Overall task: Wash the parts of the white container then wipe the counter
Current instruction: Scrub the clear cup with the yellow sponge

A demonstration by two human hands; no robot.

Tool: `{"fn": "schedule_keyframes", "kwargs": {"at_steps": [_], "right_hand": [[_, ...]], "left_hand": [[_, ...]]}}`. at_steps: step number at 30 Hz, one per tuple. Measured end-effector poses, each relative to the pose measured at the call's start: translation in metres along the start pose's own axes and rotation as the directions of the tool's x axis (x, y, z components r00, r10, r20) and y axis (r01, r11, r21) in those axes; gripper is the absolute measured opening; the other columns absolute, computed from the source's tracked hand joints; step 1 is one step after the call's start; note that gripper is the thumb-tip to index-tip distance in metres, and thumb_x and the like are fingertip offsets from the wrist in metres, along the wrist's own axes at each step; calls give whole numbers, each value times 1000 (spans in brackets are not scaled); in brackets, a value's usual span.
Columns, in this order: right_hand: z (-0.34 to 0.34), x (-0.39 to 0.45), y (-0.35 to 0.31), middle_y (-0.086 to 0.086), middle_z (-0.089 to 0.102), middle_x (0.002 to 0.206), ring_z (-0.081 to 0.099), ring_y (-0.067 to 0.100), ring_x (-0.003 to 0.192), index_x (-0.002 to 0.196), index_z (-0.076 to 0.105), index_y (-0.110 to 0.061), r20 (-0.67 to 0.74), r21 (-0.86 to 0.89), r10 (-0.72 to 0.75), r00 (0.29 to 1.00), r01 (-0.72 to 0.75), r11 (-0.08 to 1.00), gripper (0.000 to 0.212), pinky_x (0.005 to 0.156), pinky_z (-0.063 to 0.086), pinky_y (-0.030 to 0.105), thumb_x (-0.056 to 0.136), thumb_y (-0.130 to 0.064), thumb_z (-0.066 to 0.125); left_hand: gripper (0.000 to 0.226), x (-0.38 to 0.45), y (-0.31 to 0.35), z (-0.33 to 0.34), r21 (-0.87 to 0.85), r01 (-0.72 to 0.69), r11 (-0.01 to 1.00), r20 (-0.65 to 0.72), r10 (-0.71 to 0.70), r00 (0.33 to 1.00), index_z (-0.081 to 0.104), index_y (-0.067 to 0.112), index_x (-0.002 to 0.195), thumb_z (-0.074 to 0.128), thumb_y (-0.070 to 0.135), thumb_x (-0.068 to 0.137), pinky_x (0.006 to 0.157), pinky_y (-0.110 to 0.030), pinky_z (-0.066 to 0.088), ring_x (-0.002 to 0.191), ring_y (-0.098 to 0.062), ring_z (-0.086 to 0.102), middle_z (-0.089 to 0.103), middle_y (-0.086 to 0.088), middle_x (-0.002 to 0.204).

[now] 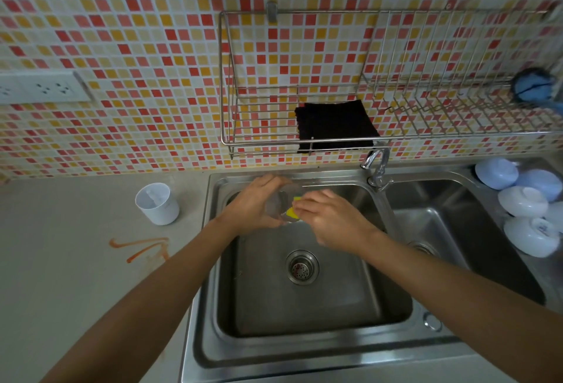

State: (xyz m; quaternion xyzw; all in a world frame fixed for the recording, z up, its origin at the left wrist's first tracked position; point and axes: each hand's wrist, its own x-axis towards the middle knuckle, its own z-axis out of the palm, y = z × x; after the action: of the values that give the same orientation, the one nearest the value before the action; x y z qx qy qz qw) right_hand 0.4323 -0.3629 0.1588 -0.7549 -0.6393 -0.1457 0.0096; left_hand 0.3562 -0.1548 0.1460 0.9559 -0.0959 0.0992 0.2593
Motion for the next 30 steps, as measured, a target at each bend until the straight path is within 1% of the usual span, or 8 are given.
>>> {"fn": "schedule_keyframes", "kwargs": {"at_steps": [3,6,12,17,19,22,27,30], "right_hand": [[-2,-2,-2,-7,72,98,59,17,92,99,73,-16,37,105,34,999,-38,994,34,76,44,30,67,-11,62],[-12,4,7,-4,71,101,60,19,99,96,73,-14,57,-2,-32,998,32,999,29,82,46,32,70,-9,60],[-15,8,12,6,69,113,59,24,111,106,70,-6,-63,-106,0,998,-7,994,30,91,48,37,82,-6,52],[-18,5,-14,-1,71,106,53,20,91,109,70,-11,-1,307,278,960,-265,914,32,85,46,31,83,-3,54],[-22,7,-20,1,70,109,51,21,95,115,68,-12,59,472,375,925,-357,806,32,87,44,29,89,-4,51],[-24,7,-14,4,67,112,51,18,104,121,66,-17,153,539,437,886,-445,715,33,89,38,23,92,-10,52],[-24,1,-3,-5,72,103,56,19,95,109,72,-16,69,261,275,959,-284,923,35,84,50,38,79,-3,60],[-20,-1,-12,-6,73,102,57,20,95,106,73,-16,73,214,264,962,-274,938,37,84,50,38,74,-4,60]], "left_hand": [[81,-1,1,4,-11,24,1000,0,-24,1000,45,19,138,82,35,68,94,-6,29,117,-5,44,51,2,131],[82,-2,4,8,-26,28,999,-6,-28,1000,46,17,136,85,34,66,90,5,24,112,4,40,53,2,129],[81,6,11,0,-67,13,998,-38,-15,999,42,19,138,83,34,69,95,-3,27,116,2,42,52,6,130],[77,12,8,-1,-31,18,999,-110,-22,994,48,18,134,85,34,68,94,-7,27,112,2,40,54,4,126],[79,12,6,-1,-17,19,1000,-106,-20,994,48,18,134,85,37,67,94,-6,27,113,1,39,53,4,128],[78,11,6,1,-9,18,1000,-90,-19,996,46,22,135,83,36,68,96,-14,31,116,-2,42,52,5,129],[76,12,12,5,58,-2,998,-84,7,996,44,24,137,80,35,72,99,-19,32,121,-9,42,48,7,132],[74,14,12,3,82,-27,996,-77,33,996,45,25,136,80,37,72,99,-18,32,120,-10,42,48,7,132]]}}
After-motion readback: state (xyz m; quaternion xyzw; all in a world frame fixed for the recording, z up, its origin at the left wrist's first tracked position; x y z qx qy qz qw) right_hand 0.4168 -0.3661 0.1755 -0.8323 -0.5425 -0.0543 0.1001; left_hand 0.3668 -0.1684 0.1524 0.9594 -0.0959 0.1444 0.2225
